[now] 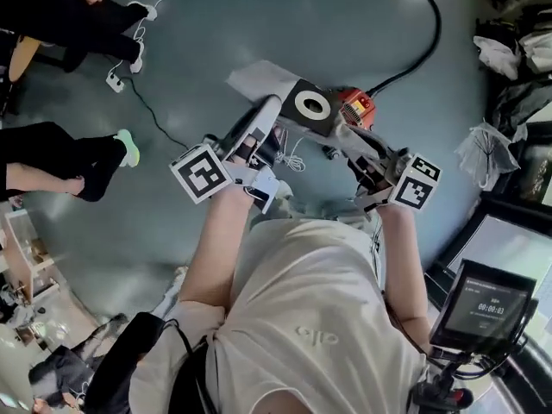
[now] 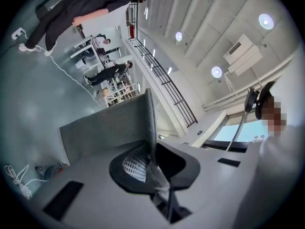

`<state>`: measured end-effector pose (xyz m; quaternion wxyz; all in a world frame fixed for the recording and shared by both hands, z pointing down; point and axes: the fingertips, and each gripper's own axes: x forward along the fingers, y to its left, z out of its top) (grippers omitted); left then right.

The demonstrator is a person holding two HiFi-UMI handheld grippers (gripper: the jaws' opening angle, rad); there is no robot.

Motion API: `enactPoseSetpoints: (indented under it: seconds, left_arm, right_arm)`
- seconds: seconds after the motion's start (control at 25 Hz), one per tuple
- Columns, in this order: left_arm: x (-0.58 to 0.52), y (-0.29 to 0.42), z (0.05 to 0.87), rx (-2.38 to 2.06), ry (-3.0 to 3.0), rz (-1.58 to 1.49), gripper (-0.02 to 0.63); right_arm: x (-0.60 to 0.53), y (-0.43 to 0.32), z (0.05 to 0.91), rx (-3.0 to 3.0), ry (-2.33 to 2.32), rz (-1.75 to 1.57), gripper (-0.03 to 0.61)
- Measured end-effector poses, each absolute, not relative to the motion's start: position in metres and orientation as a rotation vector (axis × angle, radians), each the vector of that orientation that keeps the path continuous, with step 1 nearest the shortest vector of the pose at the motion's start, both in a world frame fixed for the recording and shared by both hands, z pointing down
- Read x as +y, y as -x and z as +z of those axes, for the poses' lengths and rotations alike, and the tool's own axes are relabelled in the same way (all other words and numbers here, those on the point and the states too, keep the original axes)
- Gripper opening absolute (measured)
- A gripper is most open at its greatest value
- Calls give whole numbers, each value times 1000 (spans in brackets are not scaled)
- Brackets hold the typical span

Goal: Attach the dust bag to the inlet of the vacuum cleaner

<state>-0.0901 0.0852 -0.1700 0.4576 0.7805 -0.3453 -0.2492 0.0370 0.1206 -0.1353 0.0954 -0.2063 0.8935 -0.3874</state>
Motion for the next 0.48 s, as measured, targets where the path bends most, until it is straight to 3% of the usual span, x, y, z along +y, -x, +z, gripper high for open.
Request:
enactPoseSetpoints:
  seconds: [0.48]
  left_arm:
    - [48, 117, -108, -1405, -1587, -752, 32]
  right_arm:
    - [56, -35, -51, 3005, -424, -1316, 36]
